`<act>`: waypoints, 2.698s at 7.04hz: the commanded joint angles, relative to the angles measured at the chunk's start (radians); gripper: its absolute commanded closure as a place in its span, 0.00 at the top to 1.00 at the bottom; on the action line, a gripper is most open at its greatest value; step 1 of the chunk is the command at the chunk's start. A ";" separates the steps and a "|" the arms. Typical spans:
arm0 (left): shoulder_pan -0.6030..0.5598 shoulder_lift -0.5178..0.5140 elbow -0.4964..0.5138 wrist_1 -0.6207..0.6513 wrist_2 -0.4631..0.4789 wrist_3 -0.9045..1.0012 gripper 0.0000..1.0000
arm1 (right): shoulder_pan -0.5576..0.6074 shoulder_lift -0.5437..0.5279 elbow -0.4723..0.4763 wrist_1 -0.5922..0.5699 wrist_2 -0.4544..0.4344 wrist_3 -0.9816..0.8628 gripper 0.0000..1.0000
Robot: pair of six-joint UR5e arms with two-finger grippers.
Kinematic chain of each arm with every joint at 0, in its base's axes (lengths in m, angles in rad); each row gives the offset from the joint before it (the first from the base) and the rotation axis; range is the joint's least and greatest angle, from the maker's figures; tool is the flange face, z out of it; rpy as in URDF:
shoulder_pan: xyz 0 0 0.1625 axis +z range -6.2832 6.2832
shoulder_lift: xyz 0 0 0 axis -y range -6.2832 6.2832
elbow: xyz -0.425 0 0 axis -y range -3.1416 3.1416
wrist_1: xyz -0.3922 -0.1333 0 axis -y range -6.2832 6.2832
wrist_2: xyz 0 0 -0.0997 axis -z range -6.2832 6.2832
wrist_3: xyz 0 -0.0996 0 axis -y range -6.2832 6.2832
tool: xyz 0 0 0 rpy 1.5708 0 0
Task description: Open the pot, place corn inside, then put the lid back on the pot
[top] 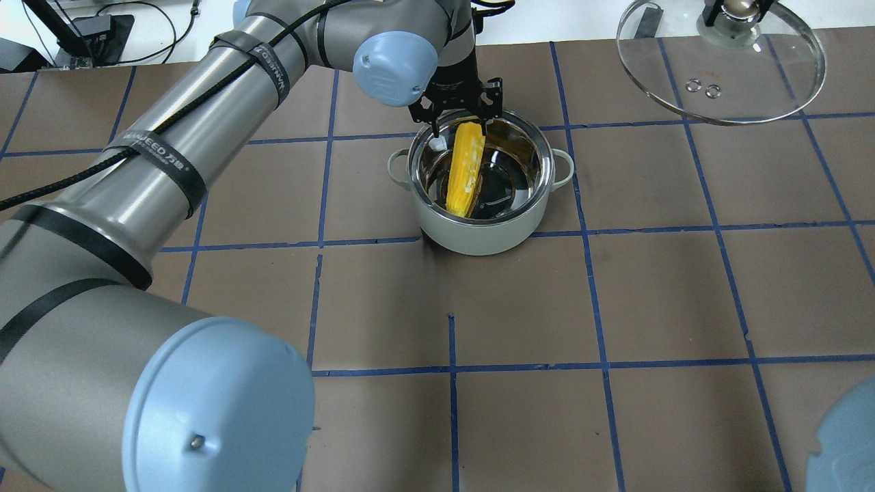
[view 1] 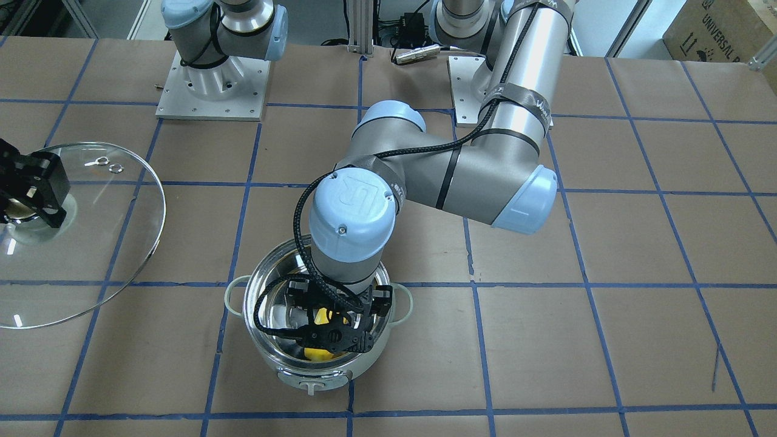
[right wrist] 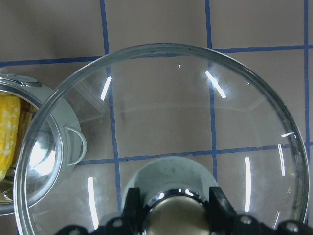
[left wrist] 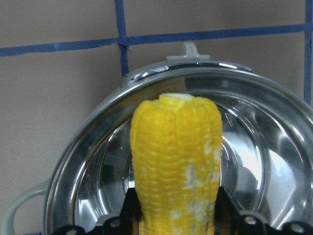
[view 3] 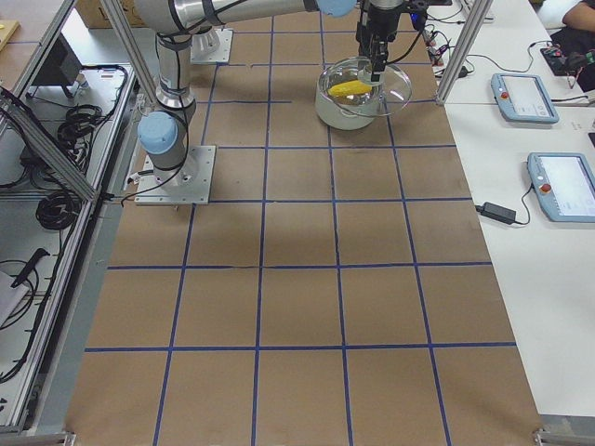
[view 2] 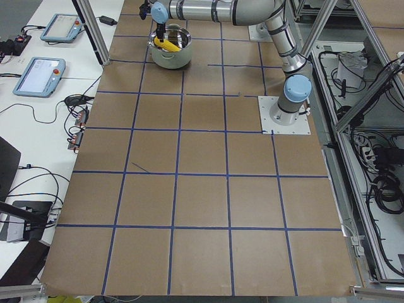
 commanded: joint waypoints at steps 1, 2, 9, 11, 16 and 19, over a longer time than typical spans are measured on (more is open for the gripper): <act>0.065 0.071 -0.022 -0.082 -0.002 0.018 1.00 | 0.017 -0.007 0.012 0.000 0.001 0.010 0.13; 0.123 0.127 -0.030 -0.125 0.001 0.105 1.00 | 0.056 0.001 0.032 -0.030 0.009 0.041 0.13; 0.380 0.663 -0.443 -0.211 0.100 0.385 1.00 | 0.296 0.053 0.277 -0.334 0.009 0.306 0.12; 0.366 0.604 -0.295 -0.332 0.111 0.358 1.00 | 0.354 0.080 0.281 -0.355 0.003 0.352 0.11; 0.314 0.568 -0.274 -0.332 0.127 0.362 1.00 | 0.438 0.166 0.281 -0.452 -0.007 0.441 0.11; 0.323 0.564 -0.259 -0.331 0.128 0.360 1.00 | 0.443 0.177 0.282 -0.464 -0.007 0.443 0.11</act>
